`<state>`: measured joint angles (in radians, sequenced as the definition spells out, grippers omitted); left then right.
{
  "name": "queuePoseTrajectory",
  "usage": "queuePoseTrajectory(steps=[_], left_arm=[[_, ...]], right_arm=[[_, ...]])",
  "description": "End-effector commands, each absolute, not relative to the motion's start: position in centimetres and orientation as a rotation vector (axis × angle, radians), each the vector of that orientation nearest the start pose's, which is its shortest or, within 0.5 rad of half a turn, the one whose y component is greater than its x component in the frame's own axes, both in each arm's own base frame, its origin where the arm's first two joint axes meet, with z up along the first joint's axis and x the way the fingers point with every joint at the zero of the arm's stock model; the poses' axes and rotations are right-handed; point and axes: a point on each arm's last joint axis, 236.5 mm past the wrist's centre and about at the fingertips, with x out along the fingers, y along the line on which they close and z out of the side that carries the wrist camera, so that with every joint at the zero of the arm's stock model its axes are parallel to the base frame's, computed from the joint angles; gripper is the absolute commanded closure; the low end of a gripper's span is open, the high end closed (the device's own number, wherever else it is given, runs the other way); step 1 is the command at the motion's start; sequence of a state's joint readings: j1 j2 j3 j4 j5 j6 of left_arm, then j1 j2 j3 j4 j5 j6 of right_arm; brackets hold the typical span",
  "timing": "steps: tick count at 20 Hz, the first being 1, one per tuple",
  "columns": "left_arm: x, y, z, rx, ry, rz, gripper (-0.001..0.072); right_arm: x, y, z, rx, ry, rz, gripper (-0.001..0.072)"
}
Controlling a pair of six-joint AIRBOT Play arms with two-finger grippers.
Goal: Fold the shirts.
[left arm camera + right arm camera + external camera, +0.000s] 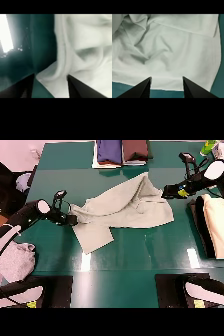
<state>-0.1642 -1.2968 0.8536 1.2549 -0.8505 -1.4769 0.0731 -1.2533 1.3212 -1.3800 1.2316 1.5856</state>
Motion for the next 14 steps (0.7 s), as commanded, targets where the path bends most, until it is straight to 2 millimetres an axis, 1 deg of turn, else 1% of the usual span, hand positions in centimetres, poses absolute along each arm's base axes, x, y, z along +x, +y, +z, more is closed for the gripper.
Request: queuePoseTrajectory(steps=[1,2,3,4,6,7,8,9,10,12,13,14], left_arm=[[34.7,-11.9,-7.5,-0.157,1.297,-0.288,0.0537],[35.0,-11.9,-7.2,-0.156,1.287,-0.291,0.068],[35.4,-12.0,-6.7,-0.156,1.277,-0.293,0.0683],[35.7,-12.0,-6.1,-0.149,1.275,-0.3,0.0683],[36.1,-11.8,-4.7,-0.105,1.277,-0.311,0.0682],[36.4,-11.7,-4.1,-0.081,1.273,-0.321,0.0683],[36.6,-11.8,-3.6,-0.07,1.269,-0.333,0.0682],[36.7,-11.8,-3.2,-0.07,1.265,-0.336,0.0682],[36.8,-11.9,-3.2,-0.073,1.262,-0.337,0.0682],[36.7,-11.9,-3.2,-0.074,1.265,-0.337,0.0683],[36.7,-11.9,-3.2,-0.074,1.267,-0.337,0.0683],[36.7,-11.9,-3.2,-0.074,1.266,-0.337,0.0682]], right_arm=[[39.7,6.8,7.6,0.137,1.168,0.17,0.026],[39.7,6.4,7.5,0.144,1.173,0.16,0.026],[39.5,6.0,7.4,0.149,1.182,0.152,0.0259],[39.3,5.1,7.2,0.159,1.197,0.133,0.0259],[38.6,2.8,6.6,0.187,1.24,0.082,0.0259],[38.1,1.5,5.8,0.208,1.277,0.051,0.0257],[37.4,0.1,4.5,0.241,1.322,0.019,0.0246],[36.7,-0.8,2.9,0.274,1.367,-0.004,0.0147],[35.8,-1.5,0.9,0.303,1.422,-0.026,0.0096],[34.6,-2.2,-2.7,0.339,1.505,-0.052,0.0097],[34.6,-2.2,-4.0,0.344,1.524,-0.056,0.0098],[34.9,-2.0,-5.0,0.341,1.535,-0.053,0.0122]])
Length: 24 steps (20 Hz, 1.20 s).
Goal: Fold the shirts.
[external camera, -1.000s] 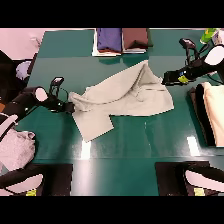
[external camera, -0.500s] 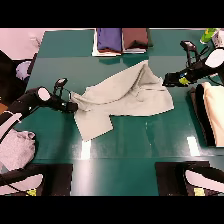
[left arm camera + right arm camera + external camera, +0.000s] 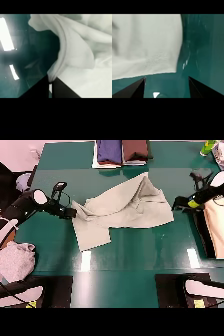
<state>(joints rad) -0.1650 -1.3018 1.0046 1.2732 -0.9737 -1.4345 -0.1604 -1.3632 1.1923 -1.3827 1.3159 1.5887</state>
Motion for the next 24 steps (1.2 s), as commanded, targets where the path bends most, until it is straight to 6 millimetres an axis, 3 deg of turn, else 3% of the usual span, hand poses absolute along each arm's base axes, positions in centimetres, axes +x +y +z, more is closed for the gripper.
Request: queuePoseTrajectory(steps=[1,5,8,10,12,14,16,19,21,24], left_arm=[[36.7,-11.9,-3.2,-0.074,1.266,-0.337,0.0683],[36.7,-11.9,-3.2,-0.074,1.266,-0.337,0.0682],[36.7,-11.9,-3.2,-0.074,1.267,-0.337,0.0683],[36.4,-11.9,-3.2,-0.073,1.275,-0.339,0.0682],[36.1,-12.0,-2.5,-0.08,1.283,-0.34,0.0683],[37.0,-12.1,0.9,-0.091,1.205,-0.338,0.0683],[38.5,-12.3,7.3,-0.085,1.043,-0.355,0.0683],[38.5,-12.3,22.0,-0.072,0.69,-0.384,0.0683],[35.8,-11.9,32.4,-0.065,0.439,-0.397,0.0683],[28.2,-10.5,45.7,-0.055,0.095,-0.409,0.0683]], right_arm=[[35.2,-1.7,-5.7,0.334,1.543,-0.047,0.0134],[37.0,-0.1,-7.2,0.291,1.563,-0.01,0.0139],[37.3,0.6,-7.9,0.272,1.584,0.009,0.04],[37.1,0.8,-7.8,0.26,1.589,0.025,0.0694],[37.1,0.7,-6.5,0.252,1.563,0.03,0.0695],[38.1,0.3,-3.1,0.224,1.458,0.04,0.0694],[39.7,-0.3,2.9,0.207,1.3,0.039,0.0695],[40.7,-1.4,15.8,0.172,0.982,0.028,0.0694],[39.4,-1.9,26.1,0.141,0.712,0.013,0.0694],[34.3,-1.9,38.8,0.097,0.372,-0.009,0.0695]])
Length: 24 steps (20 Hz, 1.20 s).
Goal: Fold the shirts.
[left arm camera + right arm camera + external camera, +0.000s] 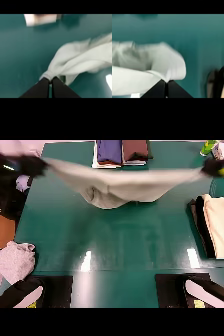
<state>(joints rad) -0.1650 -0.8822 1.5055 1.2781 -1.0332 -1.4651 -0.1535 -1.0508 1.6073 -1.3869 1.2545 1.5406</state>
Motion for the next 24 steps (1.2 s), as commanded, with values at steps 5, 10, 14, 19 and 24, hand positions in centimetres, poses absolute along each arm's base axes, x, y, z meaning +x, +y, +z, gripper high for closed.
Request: queuePoseTrajectory(steps=[5,10,14,19,24], left_arm=[[16.5,-8.2,58.2,-0.085,-0.312,-0.408,0.0684],[15.3,-6.9,59.6,-0.054,-0.349,-0.356,0.0685],[24.6,-7.0,51.1,-0.014,0.029,-0.284,0.0684],[38.3,-9.3,30.7,0.03,0.701,-0.279,0.0683],[46.0,-10.3,9.3,0.045,1.104,-0.256,0.0683]], right_arm=[[24.9,-2.1,50.2,0.043,0.055,-0.076,0.0696],[24.0,-2.3,50.8,0.035,0.085,-0.094,0.0697],[28.9,-3.6,44.7,0.074,0.293,-0.088,0.0697],[37.6,-2.0,28.5,0.116,0.726,0.011,0.0696],[43.3,-1.0,10.4,0.101,1.092,0.023,0.0696]])
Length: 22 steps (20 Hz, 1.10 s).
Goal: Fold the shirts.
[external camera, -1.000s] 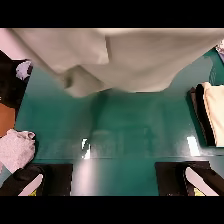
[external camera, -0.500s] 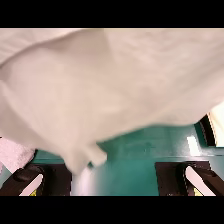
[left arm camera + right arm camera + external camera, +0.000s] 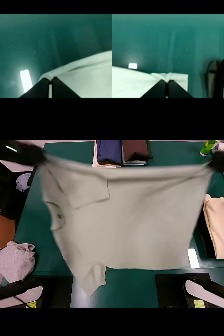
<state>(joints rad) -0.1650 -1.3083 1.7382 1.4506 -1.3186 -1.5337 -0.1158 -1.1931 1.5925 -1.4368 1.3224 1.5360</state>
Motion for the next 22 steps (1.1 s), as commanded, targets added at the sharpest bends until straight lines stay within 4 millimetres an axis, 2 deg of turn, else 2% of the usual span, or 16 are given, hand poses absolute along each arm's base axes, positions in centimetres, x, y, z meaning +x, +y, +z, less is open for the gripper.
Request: queuePoseTrajectory(steps=[1,3,5,7,9,11,13,17,20,22], left_arm=[[46.9,-10.3,6.5,0.046,1.14,-0.25,0.0683],[48.3,-10.5,3.4,0.042,1.164,-0.244,0.0683],[49.5,-10.7,3.0,0.038,1.131,-0.24,0.0683],[49.7,-10.7,3.8,0.038,1.118,-0.242,0.0683],[48.1,-10.6,4.7,0.057,1.173,-0.257,0.0683],[45.9,-10.3,4.7,0.089,1.251,-0.278,0.0683],[43.7,-10.0,3.9,0.092,1.343,-0.284,0.0683],[40.9,-10.7,-0.1,0.04,1.459,-0.305,0.0682],[38.7,-11.6,-3.5,-0.021,1.531,-0.324,0.0682],[37.9,-12.5,-5.3,-0.076,1.547,-0.339,0.0682]], right_arm=[[44.3,-1.1,8.2,0.107,1.121,0.021,0.0696],[45.9,-1.1,5.0,0.118,1.165,0.02,0.0696],[47.1,-0.7,3.8,0.139,1.186,0.034,0.0696],[48.3,-1.1,4.8,0.134,1.169,0.031,0.0696],[48.4,-1.9,6.8,0.133,1.15,0.023,0.0696],[46.9,-2.9,8.0,0.112,1.17,0.025,0.0696],[44.8,-3.8,7.5,0.128,1.2,0.006,0.0696],[40.3,-3.3,2.9,0.133,1.309,0.011,0.0696],[38.2,-3.0,-0.7,0.15,1.385,0.009,0.0696],[37.3,-2.8,-2.4,0.159,1.413,0.006,0.0696]])
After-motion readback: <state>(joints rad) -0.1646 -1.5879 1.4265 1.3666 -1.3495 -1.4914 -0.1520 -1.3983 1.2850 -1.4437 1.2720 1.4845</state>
